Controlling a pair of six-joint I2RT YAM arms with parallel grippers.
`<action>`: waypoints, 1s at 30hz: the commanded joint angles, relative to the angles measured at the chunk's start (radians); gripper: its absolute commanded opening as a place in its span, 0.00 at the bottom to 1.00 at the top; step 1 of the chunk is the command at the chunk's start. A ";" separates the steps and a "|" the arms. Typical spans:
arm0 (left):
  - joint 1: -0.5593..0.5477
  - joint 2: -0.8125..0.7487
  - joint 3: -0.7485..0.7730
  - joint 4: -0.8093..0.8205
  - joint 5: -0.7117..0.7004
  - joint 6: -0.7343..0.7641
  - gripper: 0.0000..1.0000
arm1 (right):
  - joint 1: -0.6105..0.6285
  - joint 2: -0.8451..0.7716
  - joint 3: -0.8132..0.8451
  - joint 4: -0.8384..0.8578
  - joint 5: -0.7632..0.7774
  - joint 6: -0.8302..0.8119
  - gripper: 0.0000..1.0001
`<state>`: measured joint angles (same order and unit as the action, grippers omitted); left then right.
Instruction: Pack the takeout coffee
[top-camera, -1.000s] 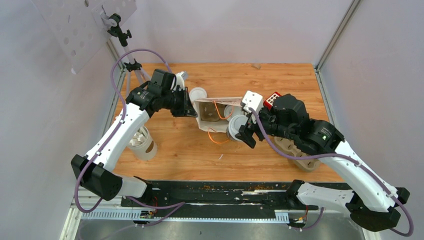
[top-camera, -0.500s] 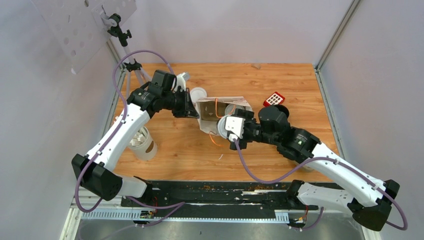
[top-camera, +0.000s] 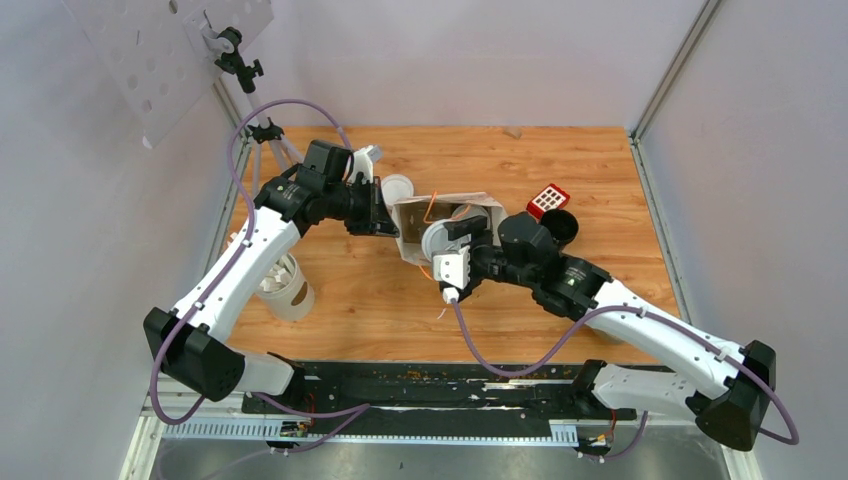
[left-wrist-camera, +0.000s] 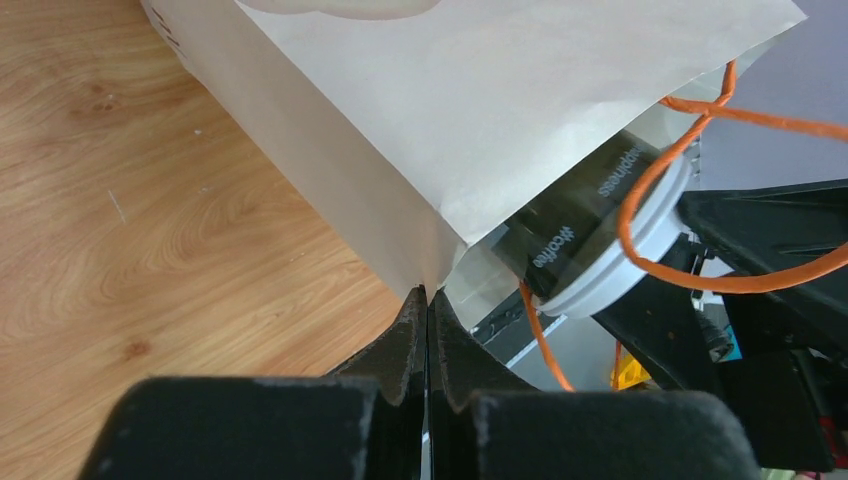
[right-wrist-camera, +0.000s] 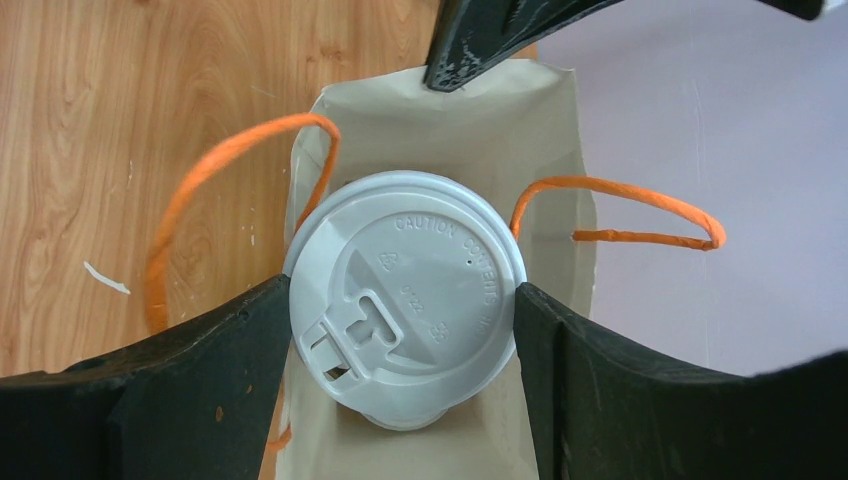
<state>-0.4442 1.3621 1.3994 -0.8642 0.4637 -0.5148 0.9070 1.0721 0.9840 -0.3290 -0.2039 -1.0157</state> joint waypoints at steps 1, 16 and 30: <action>0.004 -0.025 -0.005 0.039 0.026 0.027 0.00 | 0.006 0.015 -0.039 0.087 -0.039 -0.110 0.76; 0.004 -0.003 -0.010 0.049 0.064 0.056 0.00 | 0.002 0.109 -0.038 0.265 -0.019 -0.181 0.75; 0.004 -0.012 -0.022 -0.007 0.042 0.064 0.00 | -0.093 0.157 -0.068 0.294 -0.202 -0.246 0.75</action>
<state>-0.4435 1.3632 1.3842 -0.8555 0.4973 -0.4789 0.8284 1.1984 0.9058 -0.0696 -0.3157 -1.2148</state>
